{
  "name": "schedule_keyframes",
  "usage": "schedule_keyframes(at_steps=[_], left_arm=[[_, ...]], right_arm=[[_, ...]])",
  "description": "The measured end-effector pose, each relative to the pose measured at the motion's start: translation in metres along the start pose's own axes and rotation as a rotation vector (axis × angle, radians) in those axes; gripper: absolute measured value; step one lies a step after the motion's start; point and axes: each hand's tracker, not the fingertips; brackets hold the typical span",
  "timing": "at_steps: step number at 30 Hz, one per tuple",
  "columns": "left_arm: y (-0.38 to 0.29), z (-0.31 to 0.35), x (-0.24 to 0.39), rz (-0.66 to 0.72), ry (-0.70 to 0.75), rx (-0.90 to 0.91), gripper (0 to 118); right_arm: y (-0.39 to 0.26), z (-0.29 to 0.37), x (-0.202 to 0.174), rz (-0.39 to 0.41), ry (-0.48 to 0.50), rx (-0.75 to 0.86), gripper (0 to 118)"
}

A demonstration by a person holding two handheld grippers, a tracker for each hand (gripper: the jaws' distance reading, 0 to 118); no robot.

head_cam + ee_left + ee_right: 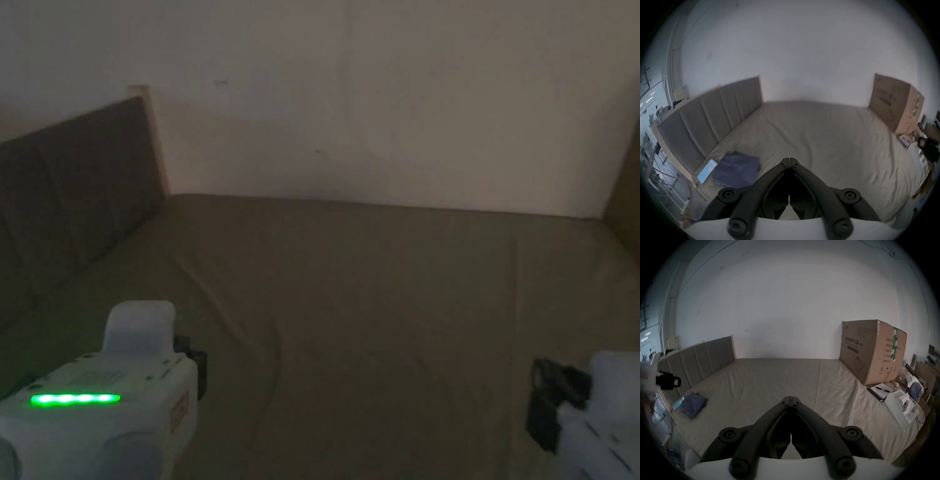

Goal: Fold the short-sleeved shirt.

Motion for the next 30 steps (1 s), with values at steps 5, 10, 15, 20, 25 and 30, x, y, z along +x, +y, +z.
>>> schedule_keyframes(at_steps=[5,10,15,20,25,30], left_arm=[[-0.007,0.032,0.059,-0.028,-0.003,0.122,0],[-0.012,0.060,0.106,-0.126,0.013,0.180,0],[-0.012,0.087,0.114,-0.094,-0.014,0.237,70],[-0.006,0.103,0.118,-0.114,-0.018,0.262,113],[-0.005,0.114,0.119,-0.113,-0.088,0.174,113],[-0.006,0.123,0.132,-0.139,-0.122,0.104,113]], right_arm=[[0.009,0.021,0.025,-0.013,0.010,0.021,0],[0.010,0.048,0.043,0.018,-0.026,0.062,0],[0.006,0.071,0.057,-0.044,-0.036,0.086,9],[0.006,0.085,0.061,-0.026,-0.014,0.094,92],[0.011,0.085,0.060,0.031,0.010,0.110,118],[0.013,0.091,0.060,-0.023,0.011,0.116,118]])
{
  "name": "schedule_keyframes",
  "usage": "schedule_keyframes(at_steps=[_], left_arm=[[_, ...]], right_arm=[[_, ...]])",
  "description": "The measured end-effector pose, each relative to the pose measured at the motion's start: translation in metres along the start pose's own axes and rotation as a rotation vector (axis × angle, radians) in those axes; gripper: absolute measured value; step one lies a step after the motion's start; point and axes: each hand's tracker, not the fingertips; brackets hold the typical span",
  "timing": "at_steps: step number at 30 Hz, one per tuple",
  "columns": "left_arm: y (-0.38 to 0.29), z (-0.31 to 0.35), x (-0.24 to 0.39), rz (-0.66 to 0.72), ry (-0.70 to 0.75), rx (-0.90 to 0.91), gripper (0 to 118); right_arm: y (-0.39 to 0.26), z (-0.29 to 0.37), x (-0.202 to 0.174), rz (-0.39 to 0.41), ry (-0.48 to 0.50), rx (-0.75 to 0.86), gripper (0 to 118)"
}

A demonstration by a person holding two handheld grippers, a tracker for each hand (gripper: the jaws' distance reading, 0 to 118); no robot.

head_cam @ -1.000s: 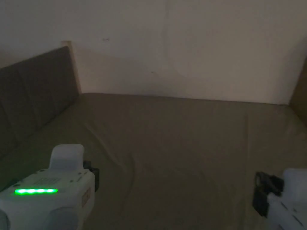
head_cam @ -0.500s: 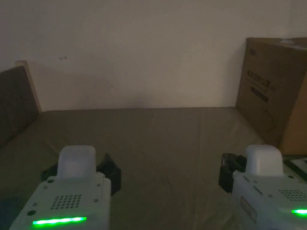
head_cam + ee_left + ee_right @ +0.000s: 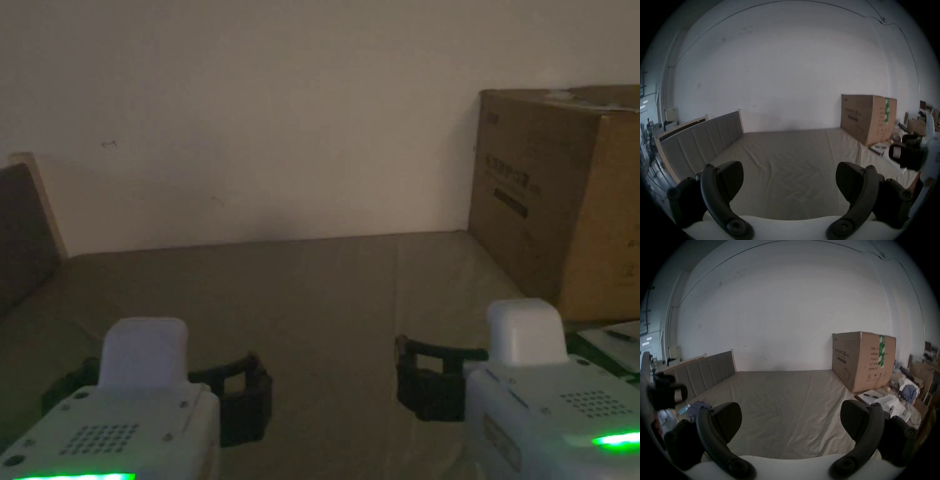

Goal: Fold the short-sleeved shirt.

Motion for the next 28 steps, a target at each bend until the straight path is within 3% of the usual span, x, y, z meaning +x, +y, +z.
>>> schedule_keyframes(at_steps=[4,10,19,23,28], left_arm=[[-0.003,-0.003,0.006,0.074,-0.110,-0.053,113],[0.000,-0.007,0.012,0.043,0.012,-0.006,113],[0.001,-0.015,-0.003,0.117,0.011,-0.036,113],[-0.004,-0.021,0.002,0.065,0.010,-0.052,113],[0.002,-0.018,-0.003,0.113,-0.063,-0.041,113]], right_arm=[[-0.003,0.001,0.004,-0.005,-0.003,-0.001,118],[-0.001,-0.005,0.004,0.021,0.021,-0.022,118],[-0.009,-0.017,0.004,-0.020,0.051,-0.057,118],[-0.009,-0.019,-0.002,0.012,0.042,-0.064,118],[-0.007,-0.020,-0.004,0.019,0.040,-0.056,118]])
